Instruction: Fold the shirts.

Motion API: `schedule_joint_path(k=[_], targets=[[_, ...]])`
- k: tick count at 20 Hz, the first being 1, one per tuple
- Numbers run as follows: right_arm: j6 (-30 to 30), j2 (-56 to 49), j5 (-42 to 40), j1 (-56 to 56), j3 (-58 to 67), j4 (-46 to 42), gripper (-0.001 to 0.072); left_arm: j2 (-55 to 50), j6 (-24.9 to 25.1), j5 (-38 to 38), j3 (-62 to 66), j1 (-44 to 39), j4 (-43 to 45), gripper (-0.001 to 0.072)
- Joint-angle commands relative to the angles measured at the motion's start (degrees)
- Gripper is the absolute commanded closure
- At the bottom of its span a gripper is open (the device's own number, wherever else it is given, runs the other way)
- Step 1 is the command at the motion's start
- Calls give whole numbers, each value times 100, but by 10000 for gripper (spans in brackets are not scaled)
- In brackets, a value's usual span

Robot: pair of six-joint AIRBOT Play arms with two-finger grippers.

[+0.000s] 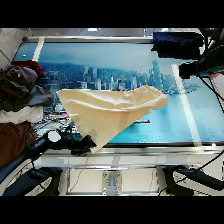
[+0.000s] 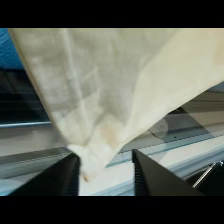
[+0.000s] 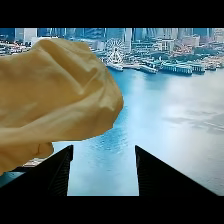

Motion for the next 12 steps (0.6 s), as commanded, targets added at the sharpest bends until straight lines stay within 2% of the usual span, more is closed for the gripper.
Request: schedule_joint_path(k=[1, 2, 3, 5, 8, 9, 12], targets=[[2, 4, -7, -2, 7, 0, 270, -271, 326, 269, -9, 0, -577, 571], [2, 4, -7, -2, 4, 0, 270, -313, 577, 332, -9, 0, -763, 677], [0, 4, -7, -2, 7, -9, 270, -313, 767, 376, -7, 0, -962, 697], [-50, 4, -15, -4, 4, -153, 270, -308, 1045, 487, 24, 7, -1217, 698], [-262, 0, -326, -111, -76, -1056, 269, -188, 1298, 433, 55, 94, -1211, 698], [-260, 4, -385, -310, -251, -1029, 268, -70, 1346, 420, 55, 166, -1209, 698], [-168, 4, -103, -1231, -1484, 267, 268, 415, 1392, 422, 55, 525, -1088, 698]])
